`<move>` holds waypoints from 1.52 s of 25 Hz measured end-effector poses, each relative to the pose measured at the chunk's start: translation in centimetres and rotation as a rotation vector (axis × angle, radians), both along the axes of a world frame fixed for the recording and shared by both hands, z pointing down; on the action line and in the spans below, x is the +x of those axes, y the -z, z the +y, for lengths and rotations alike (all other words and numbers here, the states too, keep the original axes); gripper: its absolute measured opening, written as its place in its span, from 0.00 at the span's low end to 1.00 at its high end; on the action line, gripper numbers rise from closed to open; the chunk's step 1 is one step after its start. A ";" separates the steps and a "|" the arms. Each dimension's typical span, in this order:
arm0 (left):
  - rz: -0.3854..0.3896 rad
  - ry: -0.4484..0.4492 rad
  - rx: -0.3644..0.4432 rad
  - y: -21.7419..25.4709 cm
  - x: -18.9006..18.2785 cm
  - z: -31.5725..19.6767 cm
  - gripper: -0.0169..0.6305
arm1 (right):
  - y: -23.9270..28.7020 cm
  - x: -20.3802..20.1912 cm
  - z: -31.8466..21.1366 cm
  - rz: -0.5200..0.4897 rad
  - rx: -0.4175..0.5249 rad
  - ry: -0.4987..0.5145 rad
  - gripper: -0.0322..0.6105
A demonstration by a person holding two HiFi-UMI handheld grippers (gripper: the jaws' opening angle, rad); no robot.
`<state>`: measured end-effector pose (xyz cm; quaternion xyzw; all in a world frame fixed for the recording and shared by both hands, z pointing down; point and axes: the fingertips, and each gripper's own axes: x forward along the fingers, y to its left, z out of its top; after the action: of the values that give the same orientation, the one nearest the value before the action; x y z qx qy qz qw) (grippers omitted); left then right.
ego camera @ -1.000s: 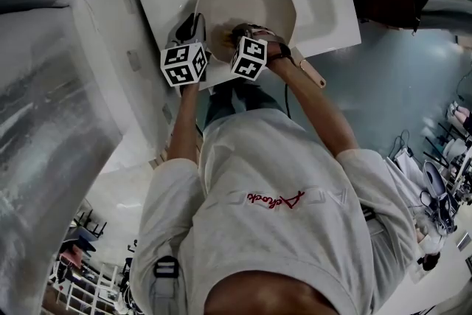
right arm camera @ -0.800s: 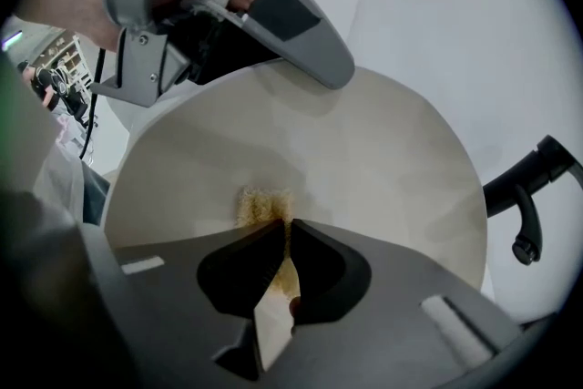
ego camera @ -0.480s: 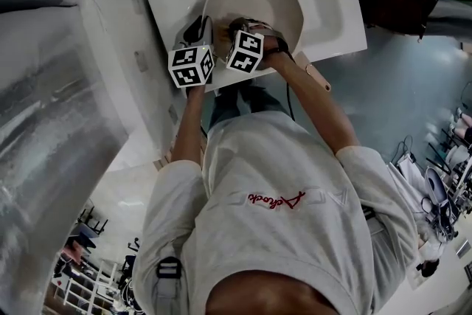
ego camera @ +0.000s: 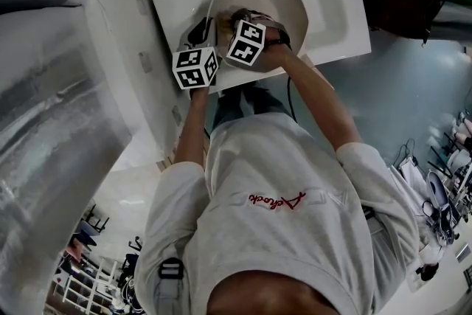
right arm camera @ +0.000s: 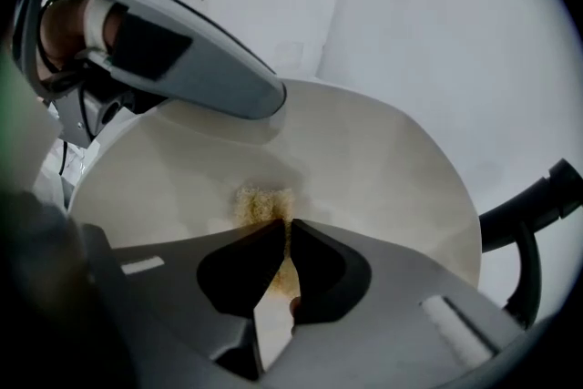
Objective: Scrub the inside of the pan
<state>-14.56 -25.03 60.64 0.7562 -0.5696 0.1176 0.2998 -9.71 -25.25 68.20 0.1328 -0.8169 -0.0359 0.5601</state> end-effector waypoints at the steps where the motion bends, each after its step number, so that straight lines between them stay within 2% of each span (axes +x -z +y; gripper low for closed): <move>1: 0.000 0.000 -0.001 0.0 0.0 0.0 0.10 | 0.0 0.0 -0.2 -0.001 0.003 -0.005 0.10; 11: -0.001 0.006 0.001 0.0 0.0 0.0 0.10 | 0.1 1.1 -3.2 -0.005 0.019 -0.065 0.10; 22: -0.005 0.007 0.001 0.0 0.0 -0.1 0.10 | -0.2 4.9 -5.8 0.032 0.023 -0.163 0.10; 29: -0.007 0.007 -0.001 -0.1 -0.1 0.0 0.10 | -0.9 8.1 -5.8 0.070 0.011 -0.218 0.10; 38: -0.005 0.007 0.004 -0.1 -0.1 -0.1 0.10 | -1.7 11.1 -4.2 0.115 -0.006 -0.236 0.10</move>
<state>-14.62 -25.12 60.72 0.7546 -0.5731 0.1174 0.2972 1.37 -29.45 69.87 0.2240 -0.7624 0.0249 0.6066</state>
